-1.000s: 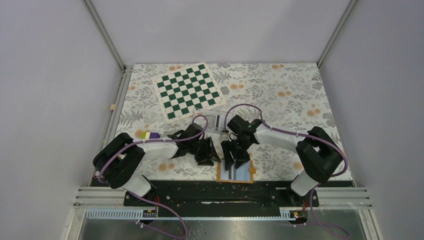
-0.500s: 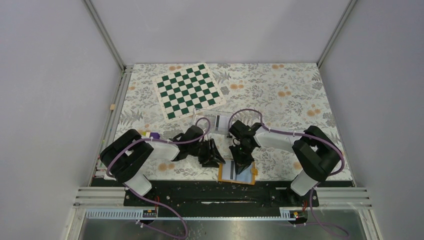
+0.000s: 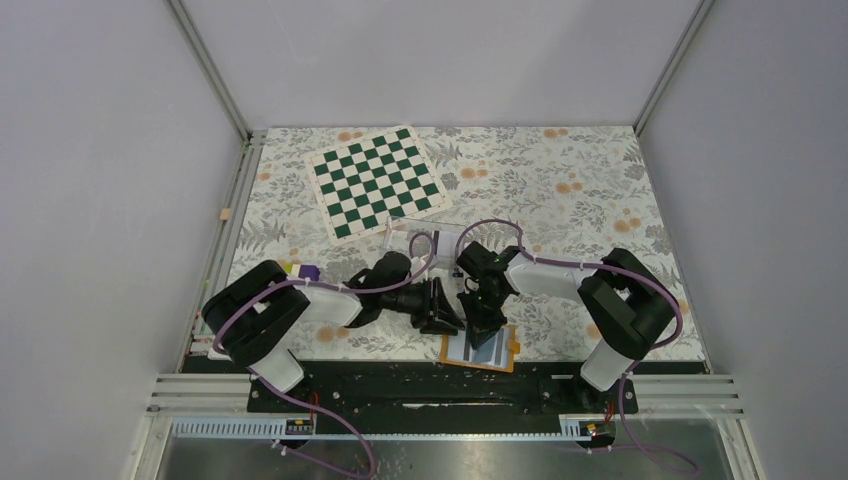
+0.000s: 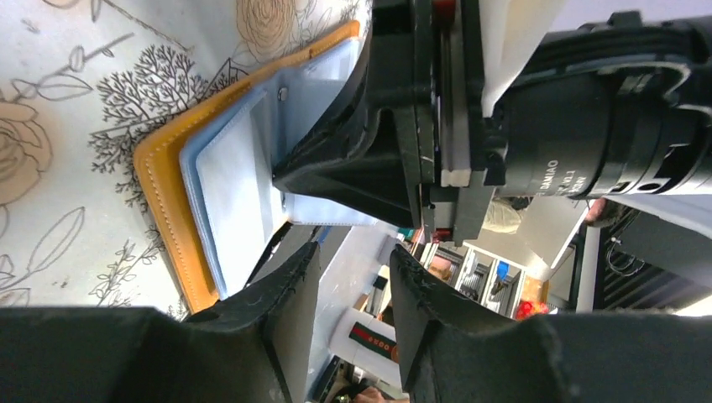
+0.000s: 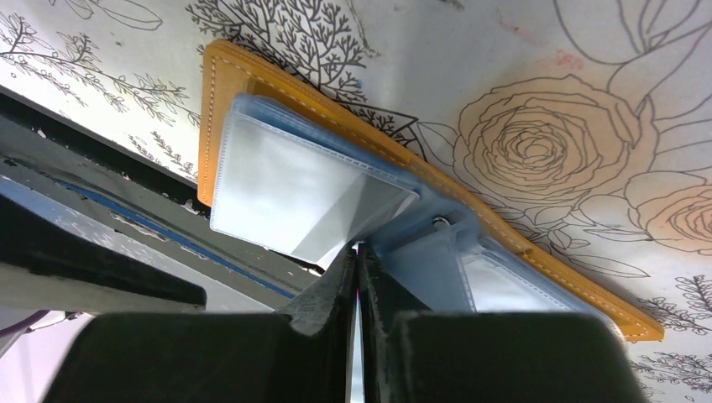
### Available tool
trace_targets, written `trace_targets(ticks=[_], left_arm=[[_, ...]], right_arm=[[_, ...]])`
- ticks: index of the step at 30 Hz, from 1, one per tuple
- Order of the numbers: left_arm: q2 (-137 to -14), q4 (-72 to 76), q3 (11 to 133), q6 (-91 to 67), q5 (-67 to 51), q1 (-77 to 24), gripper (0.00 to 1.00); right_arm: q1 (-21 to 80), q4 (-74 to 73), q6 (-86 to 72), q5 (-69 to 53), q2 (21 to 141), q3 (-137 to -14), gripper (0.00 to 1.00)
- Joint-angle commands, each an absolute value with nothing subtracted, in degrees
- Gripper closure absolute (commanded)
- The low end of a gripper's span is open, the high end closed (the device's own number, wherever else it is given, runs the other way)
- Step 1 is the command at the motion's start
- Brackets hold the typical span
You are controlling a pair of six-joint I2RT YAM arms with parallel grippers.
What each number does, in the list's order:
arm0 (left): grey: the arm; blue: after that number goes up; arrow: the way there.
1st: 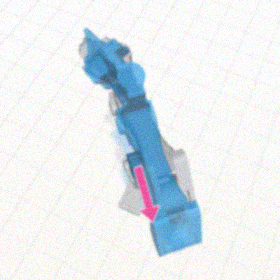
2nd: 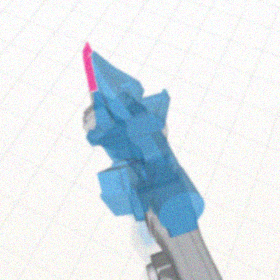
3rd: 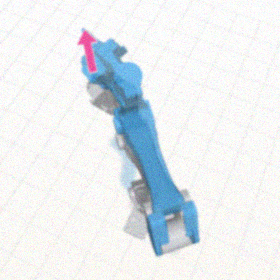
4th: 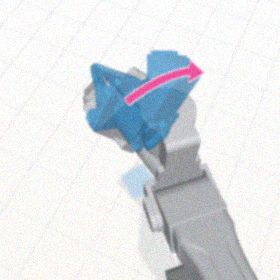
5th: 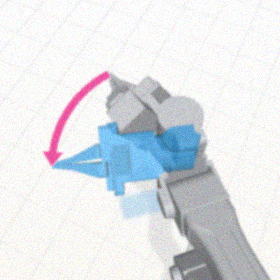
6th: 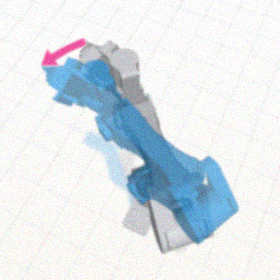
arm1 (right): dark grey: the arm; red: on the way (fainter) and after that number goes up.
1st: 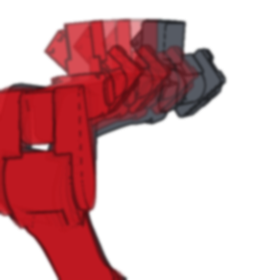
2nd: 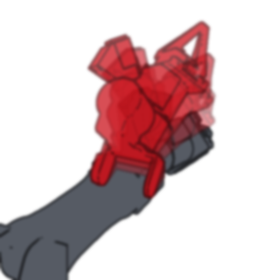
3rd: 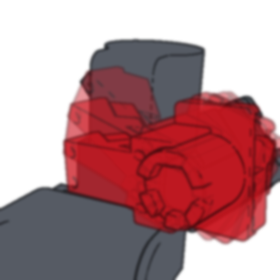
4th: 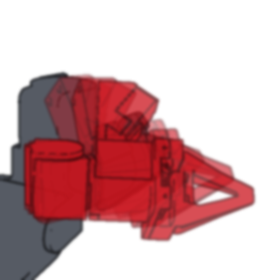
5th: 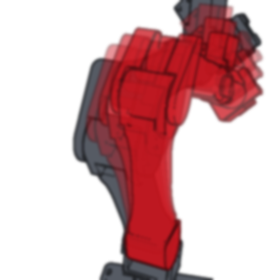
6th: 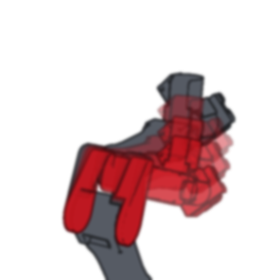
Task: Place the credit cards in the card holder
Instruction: Close the card holder at the center of the board.
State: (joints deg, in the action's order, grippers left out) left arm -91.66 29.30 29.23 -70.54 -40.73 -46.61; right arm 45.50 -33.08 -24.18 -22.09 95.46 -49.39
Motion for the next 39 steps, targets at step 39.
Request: trace_targets(ticks=[39], left_arm=[[-90.9,11.8,24.6,-73.4,-30.3,-52.2,0.40]], right_arm=[[46.0,-31.5,-20.7,-28.4,94.4,-44.2,0.96]])
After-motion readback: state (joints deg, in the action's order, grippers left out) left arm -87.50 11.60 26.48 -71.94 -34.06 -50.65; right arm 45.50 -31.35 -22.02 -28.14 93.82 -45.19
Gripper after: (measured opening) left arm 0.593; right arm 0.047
